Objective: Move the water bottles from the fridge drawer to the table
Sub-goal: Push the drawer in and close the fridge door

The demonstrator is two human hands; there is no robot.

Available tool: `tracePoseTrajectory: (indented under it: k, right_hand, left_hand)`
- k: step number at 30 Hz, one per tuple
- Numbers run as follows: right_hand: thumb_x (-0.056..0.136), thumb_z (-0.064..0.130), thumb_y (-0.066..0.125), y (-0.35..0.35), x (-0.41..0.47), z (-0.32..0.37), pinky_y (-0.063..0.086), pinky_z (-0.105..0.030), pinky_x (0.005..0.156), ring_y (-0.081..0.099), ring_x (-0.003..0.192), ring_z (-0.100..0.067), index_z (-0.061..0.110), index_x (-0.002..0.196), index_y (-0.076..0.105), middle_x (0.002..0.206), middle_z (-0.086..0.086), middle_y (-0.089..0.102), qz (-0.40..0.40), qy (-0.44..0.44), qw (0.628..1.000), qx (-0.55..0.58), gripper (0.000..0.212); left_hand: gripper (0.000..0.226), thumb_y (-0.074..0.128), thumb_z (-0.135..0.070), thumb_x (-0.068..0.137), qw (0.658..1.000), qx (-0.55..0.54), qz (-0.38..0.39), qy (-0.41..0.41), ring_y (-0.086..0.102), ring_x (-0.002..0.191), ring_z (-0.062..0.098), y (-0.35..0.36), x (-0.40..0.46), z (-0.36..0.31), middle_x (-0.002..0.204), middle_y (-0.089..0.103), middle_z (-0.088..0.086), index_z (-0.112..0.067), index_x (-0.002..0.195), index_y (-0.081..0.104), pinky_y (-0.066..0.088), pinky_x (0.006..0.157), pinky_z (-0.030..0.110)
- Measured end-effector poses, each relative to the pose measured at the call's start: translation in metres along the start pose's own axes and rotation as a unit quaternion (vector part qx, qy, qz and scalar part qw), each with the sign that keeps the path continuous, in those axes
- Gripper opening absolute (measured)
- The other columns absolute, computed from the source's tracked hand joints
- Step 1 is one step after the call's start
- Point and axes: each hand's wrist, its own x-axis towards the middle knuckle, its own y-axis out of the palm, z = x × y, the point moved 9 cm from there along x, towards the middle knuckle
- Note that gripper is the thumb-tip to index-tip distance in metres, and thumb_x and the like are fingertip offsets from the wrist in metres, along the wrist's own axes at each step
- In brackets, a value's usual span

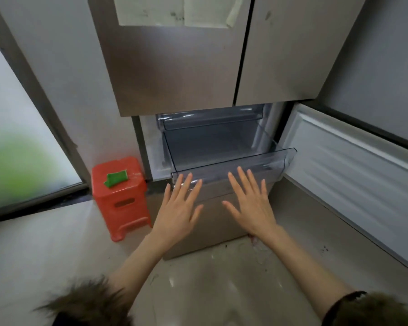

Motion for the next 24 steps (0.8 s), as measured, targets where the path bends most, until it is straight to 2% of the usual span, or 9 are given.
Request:
tracePoseTrajectory:
  k: [4,7,9,11,14,17,19,21,24]
  right_hand:
    - [0.095,0.052,0.03,0.036,0.042,-0.046,-0.012,-0.047,0.113,-0.023,0.14,-0.022,0.028,0.147,-0.01,0.151,0.001,-0.026,0.041,-0.007,0.999,-0.003,0.071]
    - [0.095,0.051,0.032,0.056,0.072,-0.072,-0.01,-0.05,0.113,-0.025,0.139,-0.022,0.028,0.147,-0.011,0.151,-0.001,-0.027,0.061,-0.015,0.998,0.012,0.071]
    - [0.095,0.051,0.034,0.065,0.086,-0.081,-0.01,-0.051,0.113,-0.022,0.14,-0.024,0.029,0.145,-0.013,0.15,-0.001,-0.026,0.069,-0.029,0.997,0.011,0.072]
    - [0.092,0.051,0.042,0.07,0.101,-0.095,-0.002,-0.054,0.114,-0.01,0.143,-0.028,0.028,0.146,-0.006,0.154,-0.005,-0.013,0.042,-0.063,0.997,-0.006,0.076]
    - [0.084,0.05,0.055,0.077,0.111,-0.107,0.014,-0.056,0.114,0.008,0.144,-0.03,0.026,0.148,0.011,0.155,-0.009,0.01,-0.003,-0.108,0.994,-0.012,0.082]
    - [0.083,0.049,0.057,0.087,0.115,-0.111,0.004,-0.053,0.115,-0.008,0.144,-0.027,0.028,0.148,-0.004,0.157,-0.006,-0.003,-0.012,-0.139,0.99,-0.013,0.092]
    - [0.083,0.047,0.058,0.092,0.12,-0.111,-0.003,-0.051,0.112,-0.016,0.143,-0.026,0.029,0.147,-0.01,0.157,-0.006,-0.013,-0.013,-0.145,0.989,-0.015,0.095]
    - [0.081,0.044,0.062,0.094,0.129,-0.11,-0.001,-0.05,0.112,-0.009,0.144,-0.027,0.027,0.149,0.0,0.158,-0.007,-0.005,-0.01,-0.154,0.988,-0.011,0.094]
    - [0.078,0.039,0.069,0.092,0.15,-0.108,0.004,-0.052,0.114,0.002,0.144,-0.03,0.023,0.148,0.013,0.155,-0.008,0.006,-0.011,-0.165,0.986,-0.013,0.091]
  left_hand:
    - [0.063,0.02,-0.047,0.089,1.0,0.03,0.007,-0.001,0.004,0.141,0.03,0.043,0.049,-0.012,0.155,0.015,0.009,-0.019,0.146,0.022,0.01,0.112,0.05]
    - [0.062,0.03,-0.045,0.09,0.998,0.046,0.015,-0.029,0.005,0.141,0.031,0.067,0.085,-0.014,0.154,0.011,0.009,-0.02,0.146,0.02,0.014,0.112,0.053]
    - [0.065,0.041,-0.044,0.086,0.995,0.084,0.018,-0.044,0.013,0.14,0.033,0.078,0.095,-0.017,0.153,0.019,0.011,-0.02,0.144,0.025,0.017,0.108,0.058]
    - [0.068,0.044,-0.047,0.084,0.99,0.126,0.021,-0.062,0.014,0.142,0.032,0.092,0.104,-0.021,0.152,0.023,0.012,-0.02,0.143,0.026,0.014,0.109,0.064]
    - [0.067,0.033,-0.05,0.088,0.985,0.159,0.008,-0.072,0.002,0.144,0.028,0.105,0.106,-0.02,0.156,0.009,0.008,-0.021,0.146,0.018,0.004,0.11,0.062]
    - [0.069,0.032,-0.049,0.085,0.982,0.17,0.002,-0.077,-0.006,0.144,0.027,0.109,0.106,-0.017,0.157,-0.008,0.005,-0.021,0.146,0.014,0.001,0.11,0.062]
    - [0.075,0.047,-0.046,0.084,0.982,0.173,-0.007,-0.077,-0.009,0.144,0.026,0.109,0.109,-0.016,0.157,-0.009,0.005,-0.02,0.146,0.014,0.001,0.11,0.062]
    - [0.087,0.064,-0.042,0.077,0.98,0.176,-0.003,-0.089,-0.009,0.144,0.026,0.108,0.117,-0.01,0.157,0.002,0.007,-0.02,0.146,0.015,0.001,0.11,0.061]
    - [0.094,0.069,-0.041,0.074,0.976,0.186,0.022,-0.11,-0.001,0.144,0.028,0.104,0.134,0.004,0.154,0.01,0.007,-0.021,0.146,0.013,0.007,0.109,0.062]
